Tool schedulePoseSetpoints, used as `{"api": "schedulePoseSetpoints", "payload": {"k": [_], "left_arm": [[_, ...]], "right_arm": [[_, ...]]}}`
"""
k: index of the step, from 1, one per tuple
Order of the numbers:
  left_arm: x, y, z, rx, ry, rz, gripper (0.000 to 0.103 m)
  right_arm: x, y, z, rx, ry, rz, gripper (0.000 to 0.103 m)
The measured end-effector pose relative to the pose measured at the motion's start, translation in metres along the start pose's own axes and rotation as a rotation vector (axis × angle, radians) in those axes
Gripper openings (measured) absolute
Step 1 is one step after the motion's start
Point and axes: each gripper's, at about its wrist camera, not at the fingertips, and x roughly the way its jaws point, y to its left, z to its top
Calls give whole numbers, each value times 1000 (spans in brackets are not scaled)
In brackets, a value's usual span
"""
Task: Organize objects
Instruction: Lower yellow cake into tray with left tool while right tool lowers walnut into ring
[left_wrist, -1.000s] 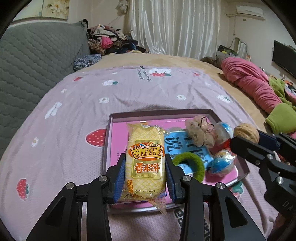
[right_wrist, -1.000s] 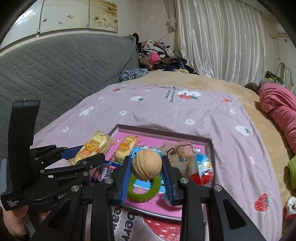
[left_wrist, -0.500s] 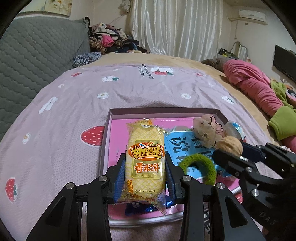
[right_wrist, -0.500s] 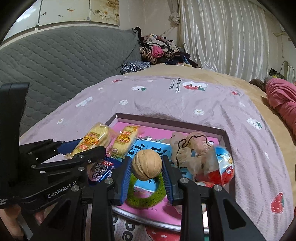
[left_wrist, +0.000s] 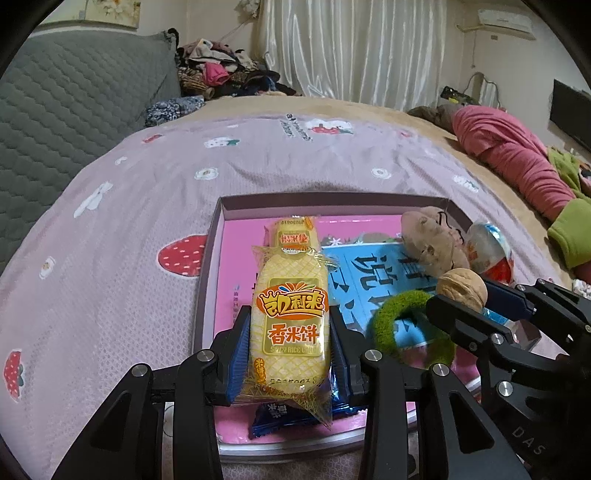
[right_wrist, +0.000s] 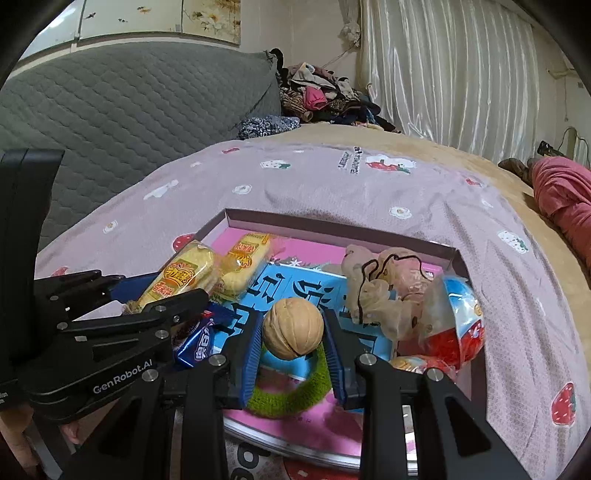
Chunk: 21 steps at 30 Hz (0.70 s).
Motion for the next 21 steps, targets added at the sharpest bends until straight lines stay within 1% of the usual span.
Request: {"api": "schedulePoseSetpoints", "payload": {"k": [21], "left_arm": [[12, 3, -1, 11, 8, 33, 41]], "right_arm": [[22, -3, -11, 0, 56, -8, 33]]}}
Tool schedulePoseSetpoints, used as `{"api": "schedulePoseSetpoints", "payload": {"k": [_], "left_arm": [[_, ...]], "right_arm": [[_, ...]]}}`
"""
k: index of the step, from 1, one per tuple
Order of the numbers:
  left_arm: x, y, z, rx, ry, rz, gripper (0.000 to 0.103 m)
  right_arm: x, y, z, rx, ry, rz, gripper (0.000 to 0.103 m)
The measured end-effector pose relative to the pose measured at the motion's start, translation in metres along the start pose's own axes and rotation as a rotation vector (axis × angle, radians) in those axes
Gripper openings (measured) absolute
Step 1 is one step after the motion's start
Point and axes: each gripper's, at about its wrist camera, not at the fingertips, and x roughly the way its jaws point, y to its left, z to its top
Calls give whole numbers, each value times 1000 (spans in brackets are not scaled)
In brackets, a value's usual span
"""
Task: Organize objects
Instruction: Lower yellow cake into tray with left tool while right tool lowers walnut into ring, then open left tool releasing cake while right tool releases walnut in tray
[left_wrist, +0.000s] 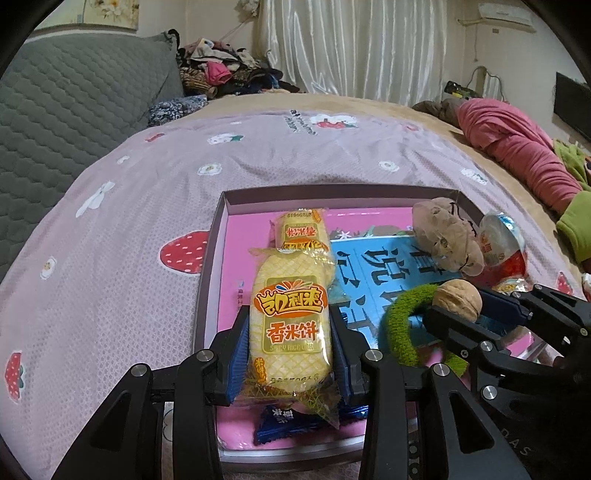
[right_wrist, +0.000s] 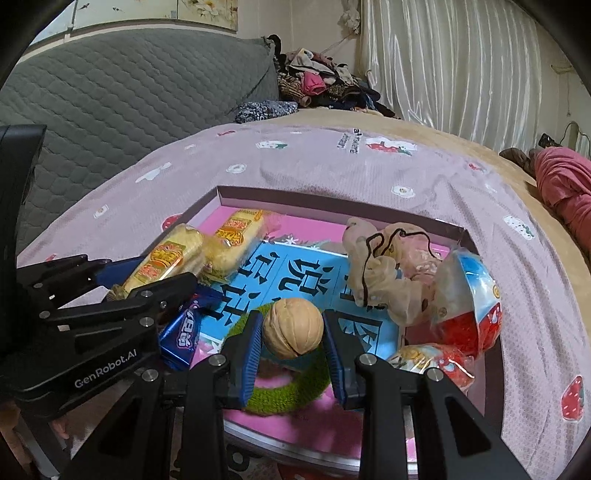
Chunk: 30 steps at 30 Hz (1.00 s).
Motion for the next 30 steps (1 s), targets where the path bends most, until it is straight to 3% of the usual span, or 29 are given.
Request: {"api": "schedulePoseSetpoints", "payload": {"k": [9, 12, 30], "left_arm": [[1, 1, -2, -7, 4, -1, 44], [-2, 2, -2, -14, 0, -8, 56], [-8, 3, -2, -10, 5, 1, 75]], "right_arm": [[1, -2, -1, 1, -1, -1, 33], [-1, -2, 0, 10, -9, 3, 36], [-19, -12, 6, 40, -54, -7, 49]]}}
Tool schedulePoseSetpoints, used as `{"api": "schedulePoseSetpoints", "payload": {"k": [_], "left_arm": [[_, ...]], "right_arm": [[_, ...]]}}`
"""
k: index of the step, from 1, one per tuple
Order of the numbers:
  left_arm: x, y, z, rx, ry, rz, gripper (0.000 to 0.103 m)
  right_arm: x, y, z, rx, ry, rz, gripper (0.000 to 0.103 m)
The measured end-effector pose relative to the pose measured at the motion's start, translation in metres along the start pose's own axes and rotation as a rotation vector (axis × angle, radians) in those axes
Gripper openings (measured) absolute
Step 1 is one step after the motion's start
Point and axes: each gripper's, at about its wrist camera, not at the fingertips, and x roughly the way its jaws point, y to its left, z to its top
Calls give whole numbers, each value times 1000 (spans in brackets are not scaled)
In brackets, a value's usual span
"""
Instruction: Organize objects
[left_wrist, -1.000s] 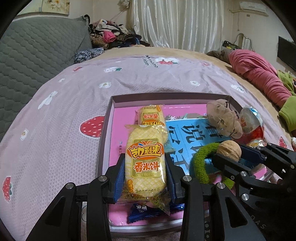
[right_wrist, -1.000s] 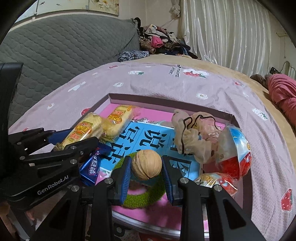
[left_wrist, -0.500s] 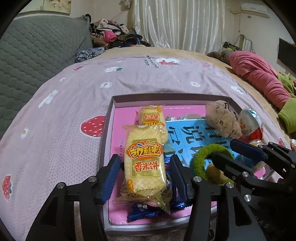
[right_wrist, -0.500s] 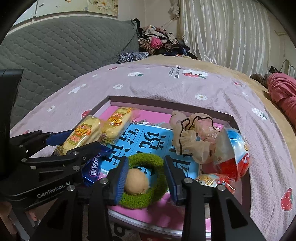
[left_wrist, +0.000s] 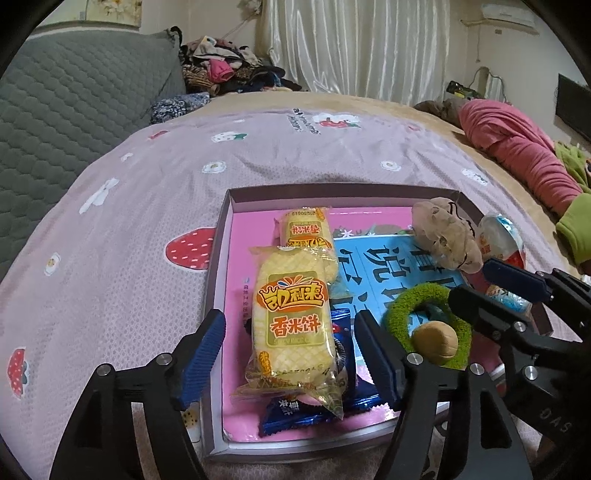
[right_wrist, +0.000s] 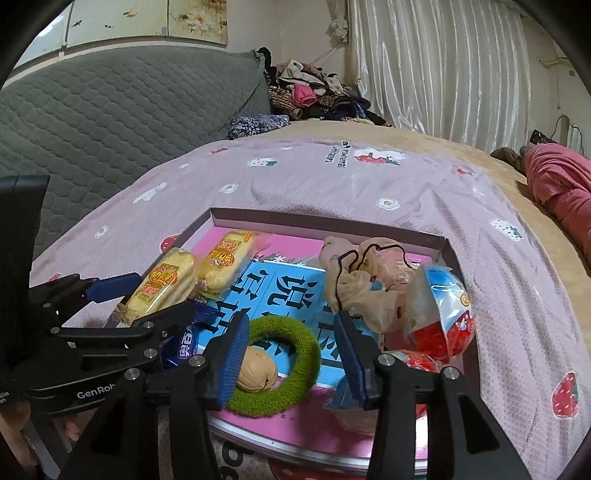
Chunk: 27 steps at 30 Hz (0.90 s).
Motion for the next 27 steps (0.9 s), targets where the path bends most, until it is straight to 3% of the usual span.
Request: {"api": "schedulePoseSetpoints", "payload": {"k": [7, 11, 14, 17, 27], "left_arm": [[-8, 0, 2, -7, -28, 10, 81], [-15, 2, 4, -17, -40, 15, 82], [-21, 4, 6, -26, -54, 16, 89], [-28, 4, 6, -28, -63, 32, 103], [-63, 10, 2, -62, -93, 50, 103]], "right_arm": [[-7, -2, 2, 3, -19, -5, 54], [-12, -4, 5, 11, -29, -12, 63], [-18, -5, 7, 20, -44, -20, 71], [-25, -6, 9, 29, -60, -31, 81], [-62, -7, 15, 46, -93, -66, 98]]}}
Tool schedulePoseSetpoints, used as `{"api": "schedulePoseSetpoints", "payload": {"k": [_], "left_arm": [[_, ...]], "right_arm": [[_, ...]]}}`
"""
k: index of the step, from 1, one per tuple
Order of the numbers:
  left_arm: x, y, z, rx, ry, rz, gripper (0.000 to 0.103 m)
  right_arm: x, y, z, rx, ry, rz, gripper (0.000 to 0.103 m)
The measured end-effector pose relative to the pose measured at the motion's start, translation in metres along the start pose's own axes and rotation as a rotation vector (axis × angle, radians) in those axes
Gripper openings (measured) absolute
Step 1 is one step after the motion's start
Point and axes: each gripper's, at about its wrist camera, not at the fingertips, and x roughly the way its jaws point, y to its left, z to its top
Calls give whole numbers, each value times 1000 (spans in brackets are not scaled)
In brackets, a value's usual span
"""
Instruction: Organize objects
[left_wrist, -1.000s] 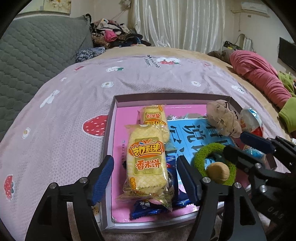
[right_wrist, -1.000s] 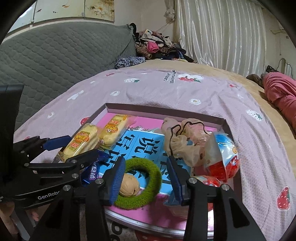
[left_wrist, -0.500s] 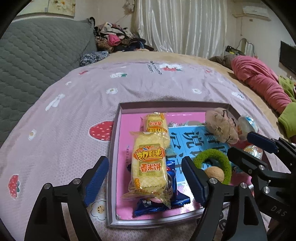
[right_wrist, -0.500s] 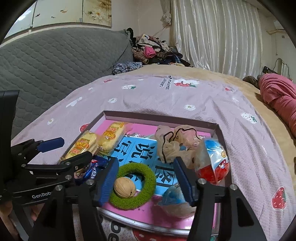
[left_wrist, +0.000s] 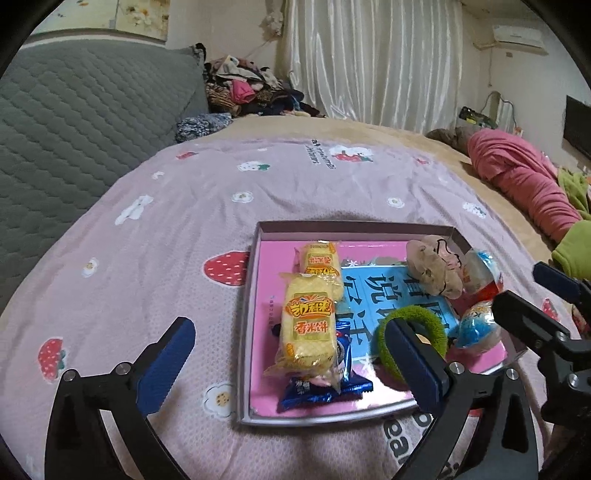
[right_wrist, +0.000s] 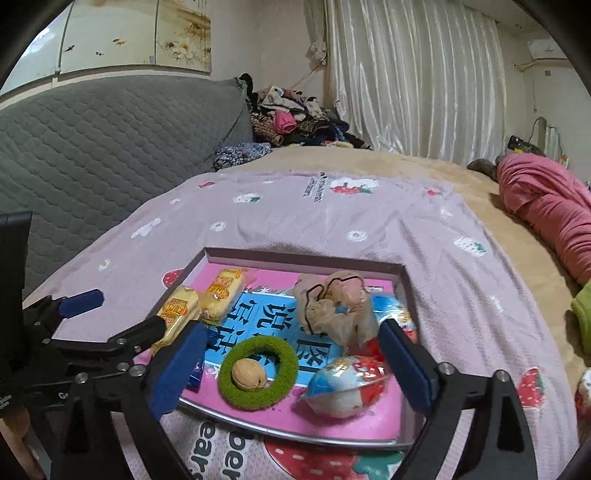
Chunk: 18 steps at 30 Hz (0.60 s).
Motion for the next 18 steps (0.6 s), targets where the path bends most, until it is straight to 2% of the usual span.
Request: {"api": "schedulePoseSetpoints", "payload": {"k": [2, 5, 12, 18], "left_arm": [[-8, 0, 1, -1, -4, 7, 103], [-24, 0, 1, -10, -14, -3, 103], [-57, 1, -6, -4, 12, 61, 103], [-93, 1, -10, 14, 10, 83, 103]], "right_arm": [[-8, 0, 0, -3, 1, -6, 102], [-20, 0, -1, -11, 3, -8, 102], [-50, -6, -1, 19, 4, -25, 102], [-78, 1, 0, -10, 3, -51, 102]]}}
